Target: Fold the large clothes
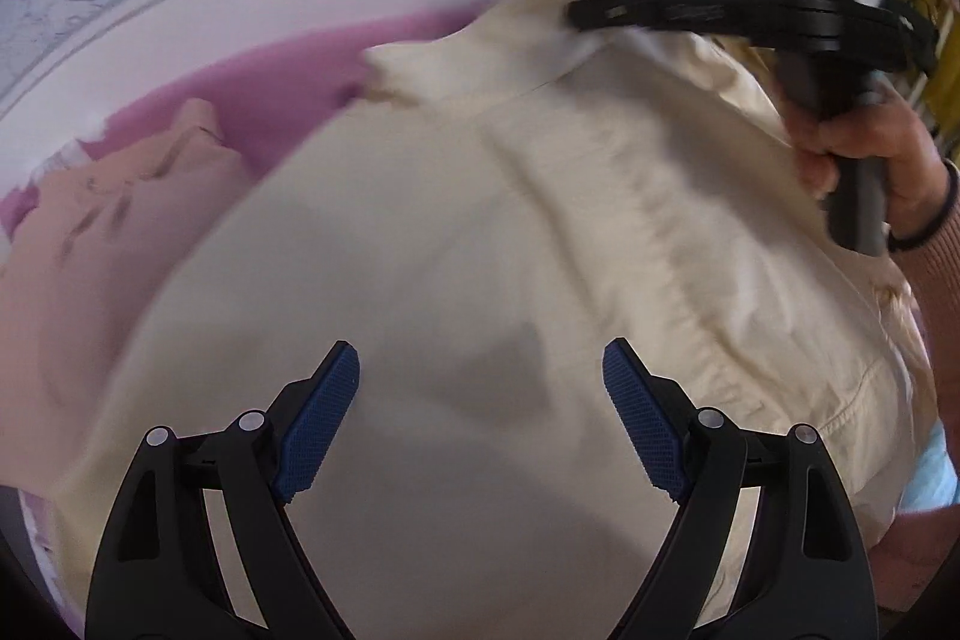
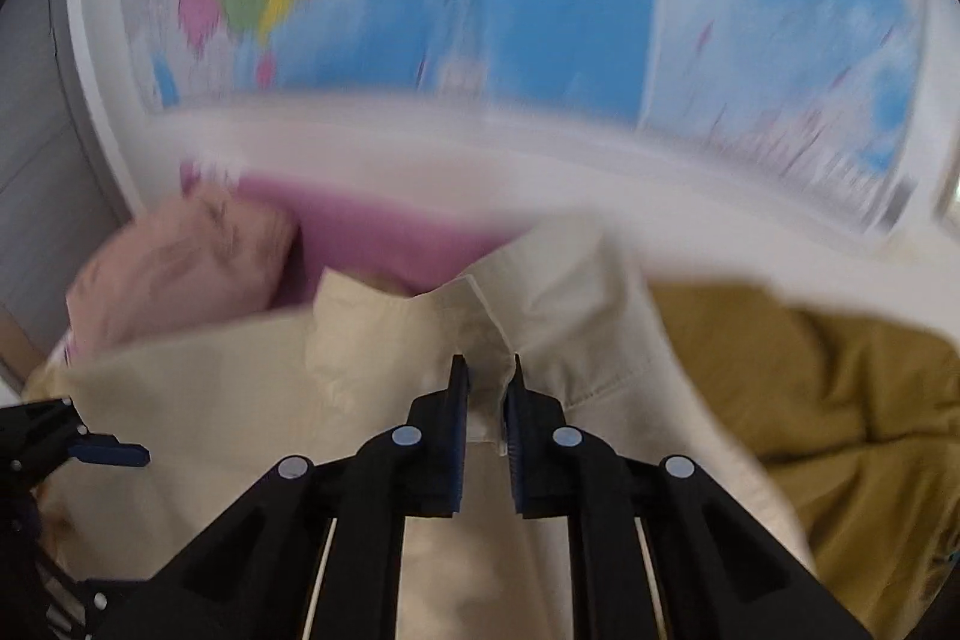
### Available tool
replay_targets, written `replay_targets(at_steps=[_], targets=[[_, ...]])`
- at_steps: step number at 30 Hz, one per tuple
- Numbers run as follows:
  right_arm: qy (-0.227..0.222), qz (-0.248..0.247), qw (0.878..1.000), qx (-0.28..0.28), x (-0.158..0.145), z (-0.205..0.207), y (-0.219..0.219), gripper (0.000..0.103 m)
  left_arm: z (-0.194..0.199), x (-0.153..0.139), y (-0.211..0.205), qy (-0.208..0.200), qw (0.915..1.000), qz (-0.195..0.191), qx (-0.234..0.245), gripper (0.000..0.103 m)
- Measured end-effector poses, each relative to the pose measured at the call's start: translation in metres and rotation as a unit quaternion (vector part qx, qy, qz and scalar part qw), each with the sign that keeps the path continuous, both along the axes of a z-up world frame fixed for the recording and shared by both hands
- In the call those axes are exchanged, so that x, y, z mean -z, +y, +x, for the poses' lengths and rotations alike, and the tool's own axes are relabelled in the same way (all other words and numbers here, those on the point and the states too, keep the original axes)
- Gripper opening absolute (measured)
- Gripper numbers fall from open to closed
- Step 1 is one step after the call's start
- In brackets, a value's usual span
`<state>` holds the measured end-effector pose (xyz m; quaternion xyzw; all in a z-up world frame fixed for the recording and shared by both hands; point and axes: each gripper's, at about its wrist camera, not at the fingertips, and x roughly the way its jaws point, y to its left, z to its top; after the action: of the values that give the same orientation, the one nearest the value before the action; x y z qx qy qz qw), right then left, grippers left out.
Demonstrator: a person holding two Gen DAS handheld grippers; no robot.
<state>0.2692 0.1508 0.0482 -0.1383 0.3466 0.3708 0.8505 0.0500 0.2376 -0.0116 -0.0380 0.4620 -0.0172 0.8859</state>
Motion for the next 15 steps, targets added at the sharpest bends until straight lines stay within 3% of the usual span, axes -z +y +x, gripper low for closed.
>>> replay_targets(at_steps=[3, 6, 12, 14, 15], targets=[[-0.025, 0.025, 0.999, 0.014, -0.029, 0.009, -0.004, 0.010, -0.001, -0.015, 0.016, -0.020, 0.9996, 0.002, -0.021, 0.083], [-0.026, 0.038, 0.998, 0.037, -0.039, 0.029, -0.005, 0.010, -0.001, -0.025, 0.027, -0.038, 0.9982, 0.013, -0.044, 0.083], [-0.023, -0.023, 0.998, 0.048, 0.006, 0.050, 0.016, 0.011, -0.006, -0.016, 0.027, -0.021, 0.9984, 0.023, -0.046, 0.083], [-0.024, -0.022, 0.998, 0.048, 0.008, 0.047, 0.012, 0.012, -0.007, -0.015, 0.024, -0.018, 0.9987, 0.029, -0.039, 0.083], [-0.023, -0.019, 0.999, 0.044, 0.006, 0.045, 0.008, 0.020, -0.008, -0.015, 0.020, -0.019, 0.9988, 0.030, -0.034, 0.083]])
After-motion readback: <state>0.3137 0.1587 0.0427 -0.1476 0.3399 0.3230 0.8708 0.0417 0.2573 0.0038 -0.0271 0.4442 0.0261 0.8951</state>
